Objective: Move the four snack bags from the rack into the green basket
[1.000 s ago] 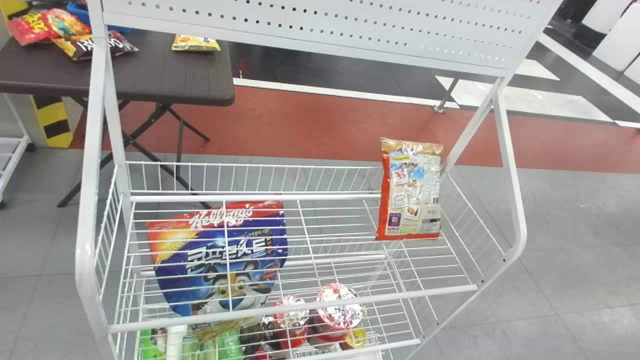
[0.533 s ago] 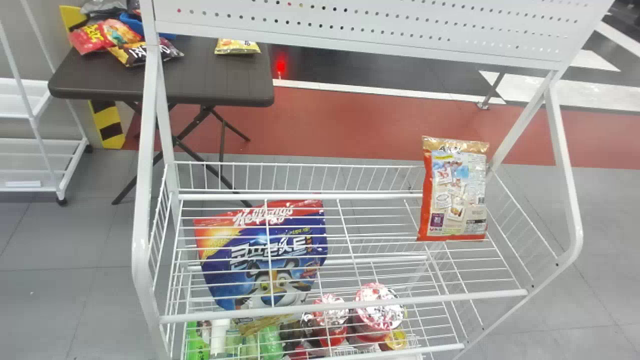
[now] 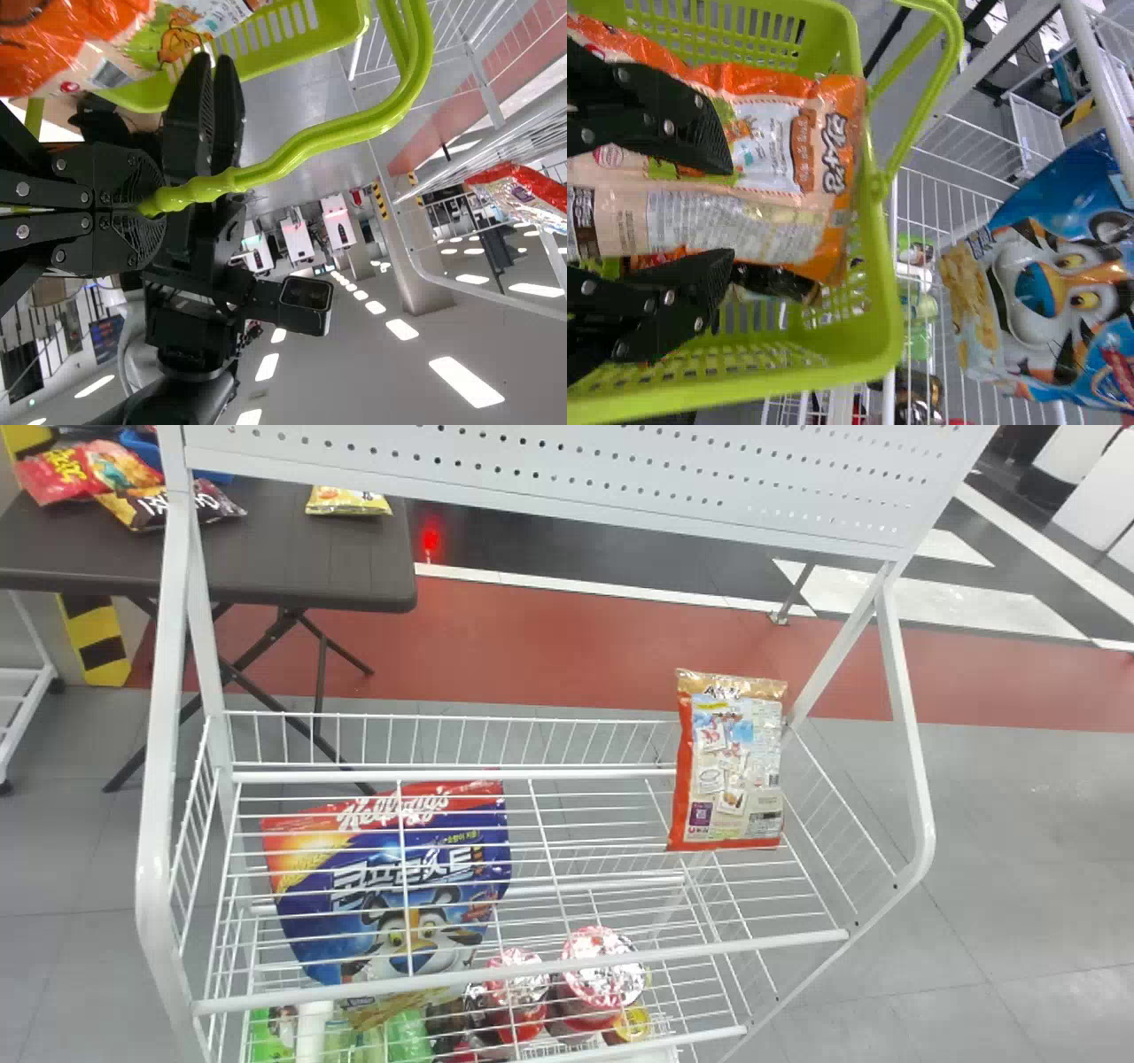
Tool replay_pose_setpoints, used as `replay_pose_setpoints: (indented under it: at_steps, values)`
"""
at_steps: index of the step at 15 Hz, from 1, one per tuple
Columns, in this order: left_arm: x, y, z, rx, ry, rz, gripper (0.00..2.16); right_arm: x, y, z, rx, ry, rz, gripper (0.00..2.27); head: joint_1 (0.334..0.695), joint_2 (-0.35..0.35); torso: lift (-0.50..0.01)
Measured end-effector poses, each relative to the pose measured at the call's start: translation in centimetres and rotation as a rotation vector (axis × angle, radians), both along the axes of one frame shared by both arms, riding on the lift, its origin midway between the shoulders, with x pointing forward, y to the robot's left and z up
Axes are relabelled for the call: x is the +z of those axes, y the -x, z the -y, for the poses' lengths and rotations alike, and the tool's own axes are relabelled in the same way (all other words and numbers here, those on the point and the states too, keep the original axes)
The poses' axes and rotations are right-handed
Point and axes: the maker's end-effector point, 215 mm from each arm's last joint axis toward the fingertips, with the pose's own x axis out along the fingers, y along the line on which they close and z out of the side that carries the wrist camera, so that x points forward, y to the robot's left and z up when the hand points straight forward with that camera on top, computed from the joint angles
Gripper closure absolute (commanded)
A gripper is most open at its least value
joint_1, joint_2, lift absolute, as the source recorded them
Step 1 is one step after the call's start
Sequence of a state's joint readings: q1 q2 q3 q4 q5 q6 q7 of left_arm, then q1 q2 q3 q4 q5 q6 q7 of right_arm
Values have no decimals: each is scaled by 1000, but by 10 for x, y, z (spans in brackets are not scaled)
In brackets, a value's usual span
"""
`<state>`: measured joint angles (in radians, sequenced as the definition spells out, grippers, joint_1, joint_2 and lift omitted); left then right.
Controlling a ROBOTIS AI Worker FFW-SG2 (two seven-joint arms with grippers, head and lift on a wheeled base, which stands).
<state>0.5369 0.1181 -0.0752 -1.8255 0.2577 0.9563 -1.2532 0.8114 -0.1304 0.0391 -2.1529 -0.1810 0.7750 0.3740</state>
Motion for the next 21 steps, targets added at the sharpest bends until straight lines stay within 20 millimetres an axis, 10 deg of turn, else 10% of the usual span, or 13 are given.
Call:
replay_pose_setpoints:
  at_steps: [3, 11, 21]
  values:
    - [1, 0, 0, -1, 2, 2, 1845, 31, -35, 34, -88, 8, 92, 49, 695, -350, 0]
    - [3, 6, 2, -18, 1, 4, 1845, 201, -247, 191, -415, 237, 715, 66, 695, -350, 0]
    - [6, 9, 8, -62, 0, 10, 1845, 215, -336, 325, -653, 388, 802, 80, 695, -350, 0]
